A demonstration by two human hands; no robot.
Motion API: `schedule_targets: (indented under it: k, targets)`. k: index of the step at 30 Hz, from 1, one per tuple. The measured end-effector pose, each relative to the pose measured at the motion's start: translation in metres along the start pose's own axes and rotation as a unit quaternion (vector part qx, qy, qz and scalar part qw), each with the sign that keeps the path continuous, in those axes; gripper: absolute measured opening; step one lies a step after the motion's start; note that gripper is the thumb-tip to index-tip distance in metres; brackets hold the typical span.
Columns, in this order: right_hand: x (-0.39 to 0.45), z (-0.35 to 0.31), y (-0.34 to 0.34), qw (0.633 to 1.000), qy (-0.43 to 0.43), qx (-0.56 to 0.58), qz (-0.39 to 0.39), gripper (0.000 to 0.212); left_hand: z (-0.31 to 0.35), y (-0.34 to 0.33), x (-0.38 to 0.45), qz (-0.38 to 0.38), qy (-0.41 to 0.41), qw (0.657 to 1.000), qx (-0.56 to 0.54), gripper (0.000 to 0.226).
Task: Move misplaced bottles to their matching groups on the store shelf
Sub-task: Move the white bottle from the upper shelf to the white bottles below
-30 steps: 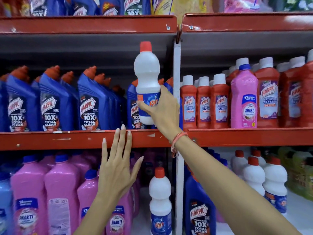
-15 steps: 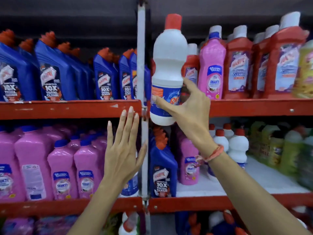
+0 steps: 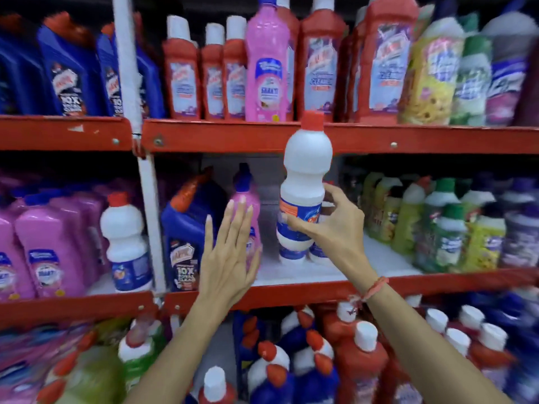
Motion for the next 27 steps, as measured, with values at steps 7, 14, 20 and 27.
schedule_targets:
  k: [7,14,20,27]
  targets:
    - [-0.022,0.090,0.020,0.997,-0.050,-0.041,-0.036,0.074,0.036,-0.069,-0.033,-0.079,0.034,0.996,0.009,0.071]
    - [-0.036,0.136,0.023,0.995,-0.090,-0.022,-0.031,0.073,0.038,-0.110,-0.058,-0.137,0.089,0.987,0.015,0.067]
    - [-0.038,0.165,0.022,0.991,-0.126,-0.036,-0.032,0.071,0.032,-0.119,-0.065,-0.139,0.103,0.985,0.019,0.068]
    - [-0.038,0.177,0.018,0.986,-0.147,-0.055,-0.054,0.075,0.032,-0.120,-0.066,-0.133,0.097,0.986,0.028,0.068]
Point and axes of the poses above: each hand's wrist, its own x-axis towards the middle knuckle, its own y-axis out of the back of the hand, z = x × y, the point moved 10 cm from there along x, towards the middle knuckle, and after that the axes turned 6 degrees about y, right-handed, at the moved point
